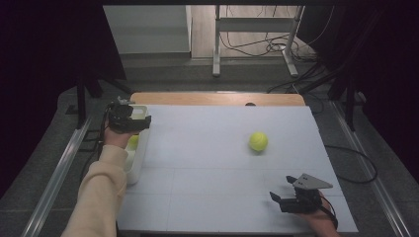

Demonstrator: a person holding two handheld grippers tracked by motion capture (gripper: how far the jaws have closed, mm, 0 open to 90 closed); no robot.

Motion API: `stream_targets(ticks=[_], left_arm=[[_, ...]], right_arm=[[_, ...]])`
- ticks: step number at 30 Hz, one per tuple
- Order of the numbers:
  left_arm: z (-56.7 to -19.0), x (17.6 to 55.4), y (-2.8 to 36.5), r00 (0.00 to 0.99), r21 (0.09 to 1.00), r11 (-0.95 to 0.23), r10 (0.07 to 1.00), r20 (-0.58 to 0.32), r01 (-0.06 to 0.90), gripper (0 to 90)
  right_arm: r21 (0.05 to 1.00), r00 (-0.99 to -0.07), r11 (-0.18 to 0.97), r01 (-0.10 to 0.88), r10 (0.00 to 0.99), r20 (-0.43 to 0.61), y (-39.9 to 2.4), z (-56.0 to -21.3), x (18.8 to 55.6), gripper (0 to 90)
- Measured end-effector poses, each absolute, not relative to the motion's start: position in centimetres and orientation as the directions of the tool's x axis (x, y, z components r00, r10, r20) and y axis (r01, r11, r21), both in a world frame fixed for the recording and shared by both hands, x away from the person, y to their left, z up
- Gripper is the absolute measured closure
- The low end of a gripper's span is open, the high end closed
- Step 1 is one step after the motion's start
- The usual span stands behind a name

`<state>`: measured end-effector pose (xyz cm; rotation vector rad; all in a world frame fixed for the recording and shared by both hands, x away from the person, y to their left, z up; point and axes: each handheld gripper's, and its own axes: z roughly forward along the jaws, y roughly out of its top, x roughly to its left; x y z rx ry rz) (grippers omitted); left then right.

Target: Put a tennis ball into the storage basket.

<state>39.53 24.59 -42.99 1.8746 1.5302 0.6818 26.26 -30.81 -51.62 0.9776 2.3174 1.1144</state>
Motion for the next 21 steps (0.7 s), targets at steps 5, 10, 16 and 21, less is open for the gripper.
stream_targets(ticks=[5,10,16,21], left_arm=[[-43.0,39.4,24.7,0.198,0.736,-0.137,0.980,0.005,0.663,13.4],[-42.7,38.9,25.0,0.206,0.750,-0.119,0.978,-0.024,0.651,13.3],[-41.9,37.8,24.7,0.237,0.775,-0.124,0.971,-0.035,0.620,13.4],[-41.4,36.9,23.7,0.288,0.790,-0.152,0.957,-0.032,0.593,13.5]], right_arm=[[0.792,-0.682,0.442,0.422,0.730,-0.044,-30.8,-51.6,26.2,15.0],[0.792,-0.681,0.440,0.422,0.731,-0.043,-30.8,-51.6,26.3,15.1],[0.795,-0.682,0.437,0.420,0.730,-0.041,-30.8,-51.6,26.3,15.0],[0.797,-0.681,0.435,0.418,0.731,-0.042,-30.8,-51.6,26.3,15.1]])
